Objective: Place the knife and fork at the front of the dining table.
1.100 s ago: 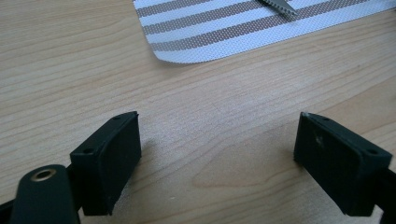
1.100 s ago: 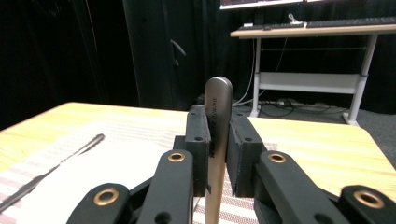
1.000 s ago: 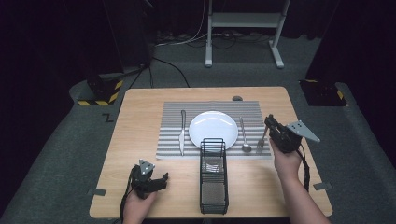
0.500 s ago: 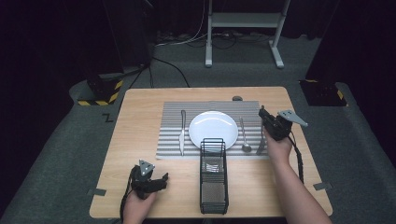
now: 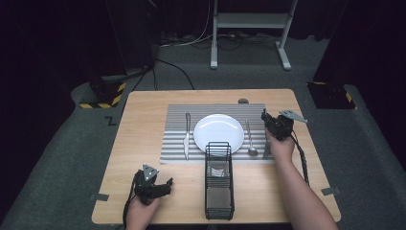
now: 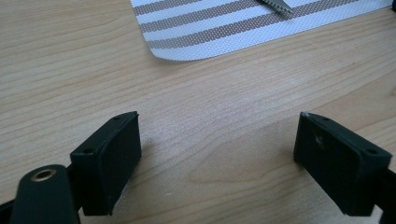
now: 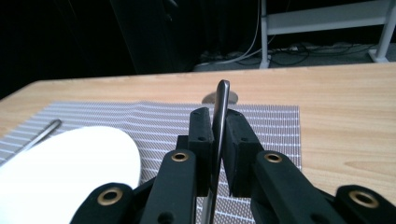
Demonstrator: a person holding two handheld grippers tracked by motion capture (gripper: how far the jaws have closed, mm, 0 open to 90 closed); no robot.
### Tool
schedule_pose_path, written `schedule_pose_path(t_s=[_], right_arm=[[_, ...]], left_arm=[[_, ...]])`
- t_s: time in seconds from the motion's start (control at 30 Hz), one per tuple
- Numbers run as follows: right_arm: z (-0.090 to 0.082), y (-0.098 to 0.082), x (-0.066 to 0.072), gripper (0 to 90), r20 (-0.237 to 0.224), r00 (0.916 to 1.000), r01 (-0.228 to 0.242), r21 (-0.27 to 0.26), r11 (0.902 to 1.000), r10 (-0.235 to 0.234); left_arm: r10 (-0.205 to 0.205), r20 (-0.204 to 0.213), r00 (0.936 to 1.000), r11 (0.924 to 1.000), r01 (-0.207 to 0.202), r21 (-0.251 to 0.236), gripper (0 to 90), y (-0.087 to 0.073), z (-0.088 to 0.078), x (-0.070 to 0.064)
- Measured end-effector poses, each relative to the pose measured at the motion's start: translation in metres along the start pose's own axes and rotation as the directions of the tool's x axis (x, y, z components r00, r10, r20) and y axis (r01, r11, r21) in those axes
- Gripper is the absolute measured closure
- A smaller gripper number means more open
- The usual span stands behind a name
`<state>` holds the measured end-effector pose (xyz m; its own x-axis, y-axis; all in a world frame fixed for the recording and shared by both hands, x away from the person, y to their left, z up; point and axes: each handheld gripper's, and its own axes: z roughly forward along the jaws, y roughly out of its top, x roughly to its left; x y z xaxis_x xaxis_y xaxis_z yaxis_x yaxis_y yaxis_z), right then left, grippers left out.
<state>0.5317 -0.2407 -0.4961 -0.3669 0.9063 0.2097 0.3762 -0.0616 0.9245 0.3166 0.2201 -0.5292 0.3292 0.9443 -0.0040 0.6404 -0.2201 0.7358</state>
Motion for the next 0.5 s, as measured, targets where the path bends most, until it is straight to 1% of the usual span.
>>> schedule_pose_path(t_s=[0.13,0.17,0.23,0.37,0.43,0.5], right_arm=[[0.0043,-0.0052,-0.0019,80.6,0.011,0.9999,-0.003,0.035,0.9994,0.003],[0.0052,-0.0060,-0.0030,80.1,0.016,0.9999,-0.003,0.037,0.9993,0.003],[0.0058,-0.0066,-0.0045,78.9,0.021,0.9996,-0.021,0.040,0.9990,0.020],[0.0068,-0.0055,-0.0068,74.1,0.038,0.9988,-0.032,0.042,0.9986,0.030],[0.0061,-0.0051,-0.0071,73.4,0.045,0.9984,-0.035,0.042,0.9985,0.033],[0.0047,-0.0045,-0.0067,73.1,0.058,0.9981,-0.022,0.045,0.9988,0.019]], left_arm=[[-0.003,0.002,1.0000,1.0000,0.003,0.000,14.8,0.0000,0.0001,-0.0001],[-0.003,0.002,1.0000,1.0000,0.003,0.000,14.9,0.0000,0.0001,-0.0001],[-0.003,0.003,1.0000,1.0000,0.003,0.000,14.9,0.0000,0.0001,0.0000],[0.001,0.003,1.0000,1.0000,-0.001,0.000,14.8,0.0000,0.0000,0.0001],[0.001,0.006,1.0000,1.0000,-0.001,0.000,14.8,-0.0001,0.0000,-0.0001],[0.004,0.005,1.0000,1.0000,-0.004,0.000,14.8,-0.0002,-0.0002,-0.0002]])
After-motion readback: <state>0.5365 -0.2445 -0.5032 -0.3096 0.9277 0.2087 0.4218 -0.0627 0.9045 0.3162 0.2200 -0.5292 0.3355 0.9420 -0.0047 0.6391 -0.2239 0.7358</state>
